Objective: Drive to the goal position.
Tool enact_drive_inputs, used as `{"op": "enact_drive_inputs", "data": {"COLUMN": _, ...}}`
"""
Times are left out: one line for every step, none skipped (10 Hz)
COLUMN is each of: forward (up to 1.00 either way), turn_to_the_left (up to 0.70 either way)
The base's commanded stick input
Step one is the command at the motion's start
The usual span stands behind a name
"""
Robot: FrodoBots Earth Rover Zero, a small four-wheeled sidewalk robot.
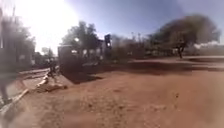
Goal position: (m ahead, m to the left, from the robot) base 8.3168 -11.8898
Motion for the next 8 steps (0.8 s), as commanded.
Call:
{"op": "enact_drive_inputs", "data": {"forward": 1.0, "turn_to_the_left": -0.17}}
{"op": "enact_drive_inputs", "data": {"forward": 1.0, "turn_to_the_left": -0.26}}
{"op": "enact_drive_inputs", "data": {"forward": 1.0, "turn_to_the_left": -0.27}}
{"op": "enact_drive_inputs", "data": {"forward": 1.0, "turn_to_the_left": -0.27}}
{"op": "enact_drive_inputs", "data": {"forward": 1.0, "turn_to_the_left": -0.27}}
{"op": "enact_drive_inputs", "data": {"forward": 1.0, "turn_to_the_left": -0.27}}
{"op": "enact_drive_inputs", "data": {"forward": 1.0, "turn_to_the_left": -0.21}}
{"op": "enact_drive_inputs", "data": {"forward": 1.0, "turn_to_the_left": -0.1}}
